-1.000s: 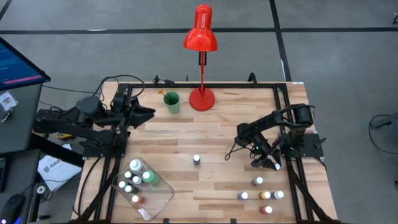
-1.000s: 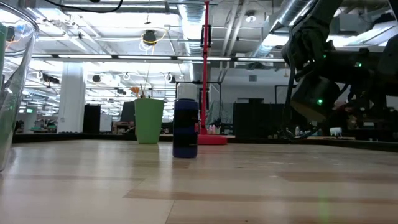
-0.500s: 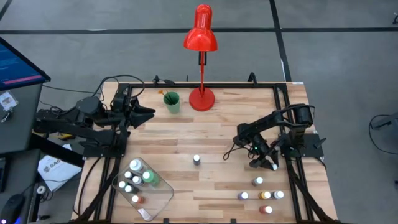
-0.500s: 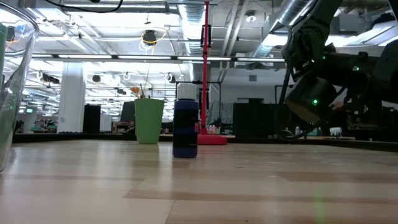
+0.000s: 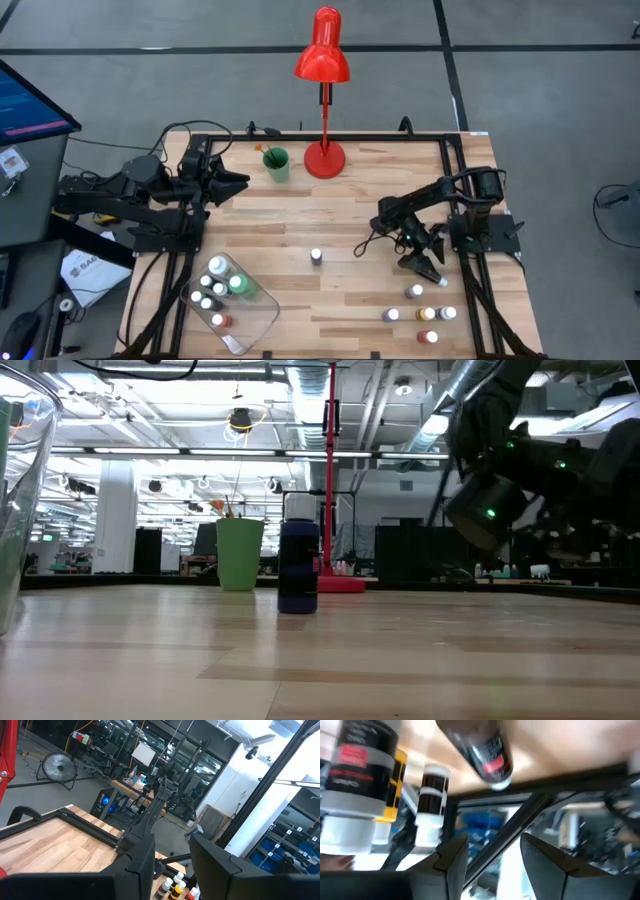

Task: Pick & Place Paint Supplies
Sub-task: Adjust the brown coloring bottle to the center of the table

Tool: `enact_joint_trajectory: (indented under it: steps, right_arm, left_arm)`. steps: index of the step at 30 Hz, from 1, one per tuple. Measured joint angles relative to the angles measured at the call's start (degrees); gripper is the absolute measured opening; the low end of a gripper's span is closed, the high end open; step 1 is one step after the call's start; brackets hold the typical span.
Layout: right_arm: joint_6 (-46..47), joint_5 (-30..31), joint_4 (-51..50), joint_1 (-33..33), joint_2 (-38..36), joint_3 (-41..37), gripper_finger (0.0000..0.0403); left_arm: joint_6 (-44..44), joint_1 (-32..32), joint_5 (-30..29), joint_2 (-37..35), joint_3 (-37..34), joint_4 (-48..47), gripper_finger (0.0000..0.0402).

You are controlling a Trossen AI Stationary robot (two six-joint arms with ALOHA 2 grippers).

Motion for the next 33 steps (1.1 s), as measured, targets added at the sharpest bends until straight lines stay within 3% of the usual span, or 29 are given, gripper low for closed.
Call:
enact_joint_trajectory:
  steps: [5, 11, 15, 18, 22, 33]
  right_arm:
    - [7.0, 9.5, 6.4, 2.8, -7.6, 2.2, 0.0186]
    - [31.6, 16.0, 20.8, 7.4, -26.8, -1.6, 0.0201]
    - [47.2, 25.0, 24.1, 12.7, -39.0, -6.5, 0.0207]
    - [53.3, 28.4, 24.2, 17.5, -45.7, -9.9, 0.021]
    - [56.4, 28.6, 23.7, 23.5, -49.1, -13.5, 0.0214]
    - [61.6, 28.6, 25.6, 34.9, -46.7, -18.2, 0.025]
  left_arm:
    - [0.0, 0.0, 0.0, 0.0, 0.0, 0.0, 0.0113]
    - [0.0, 0.0, 0.0, 0.0, 0.0, 0.0, 0.0113]
    - [0.0, 0.0, 0.0, 0.0, 0.0, 0.0, 0.0113]
    - [0.0, 0.0, 0.0, 0.0, 0.0, 0.1, 0.0113]
    - [0.0, 0.0, 0.0, 0.0, 0.0, 0.1, 0.0113]
    - [-1.4, 0.0, 0.0, 0.1, 0.0, 0.5, 0.0113]
